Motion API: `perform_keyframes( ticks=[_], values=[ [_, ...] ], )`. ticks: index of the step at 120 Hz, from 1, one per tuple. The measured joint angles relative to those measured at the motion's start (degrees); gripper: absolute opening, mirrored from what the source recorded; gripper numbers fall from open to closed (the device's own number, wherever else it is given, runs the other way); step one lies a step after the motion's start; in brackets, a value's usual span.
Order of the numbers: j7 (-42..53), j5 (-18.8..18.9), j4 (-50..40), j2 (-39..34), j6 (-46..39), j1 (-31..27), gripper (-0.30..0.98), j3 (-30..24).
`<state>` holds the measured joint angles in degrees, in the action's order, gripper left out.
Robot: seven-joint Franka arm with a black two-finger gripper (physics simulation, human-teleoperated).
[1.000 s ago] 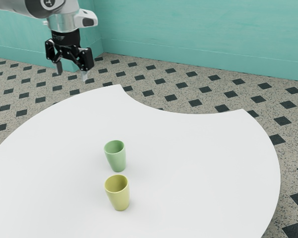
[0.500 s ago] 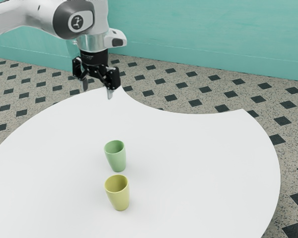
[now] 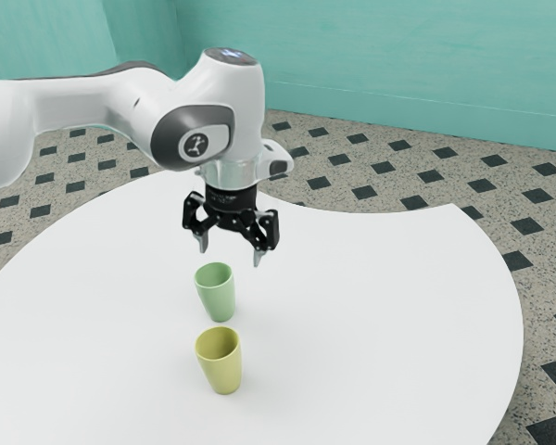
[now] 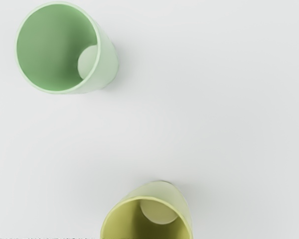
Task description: Place the right cup onto the left cup
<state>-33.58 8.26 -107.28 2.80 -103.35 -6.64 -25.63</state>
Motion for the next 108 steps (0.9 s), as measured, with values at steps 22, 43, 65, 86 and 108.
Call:
perform_keyframes(
  ticks=[22,43,65,86,108],
  values=[
    [-6.1,-2.3,-9.9,-3.8,-7.7,-1.1,0.69,0.0],
    [-11.5,-3.5,-15.3,-4.8,-15.0,-2.1,0.69,-1.3],
    [-17.2,-3.8,-16.8,-4.5,-19.8,-1.3,0.69,-4.0],
    [-21.9,-4.2,-19.6,-4.9,-22.6,1.5,0.69,-4.7],
    [-25.6,-5.2,-21.2,-6.2,-23.7,0.0,0.69,-4.7]
  ],
)
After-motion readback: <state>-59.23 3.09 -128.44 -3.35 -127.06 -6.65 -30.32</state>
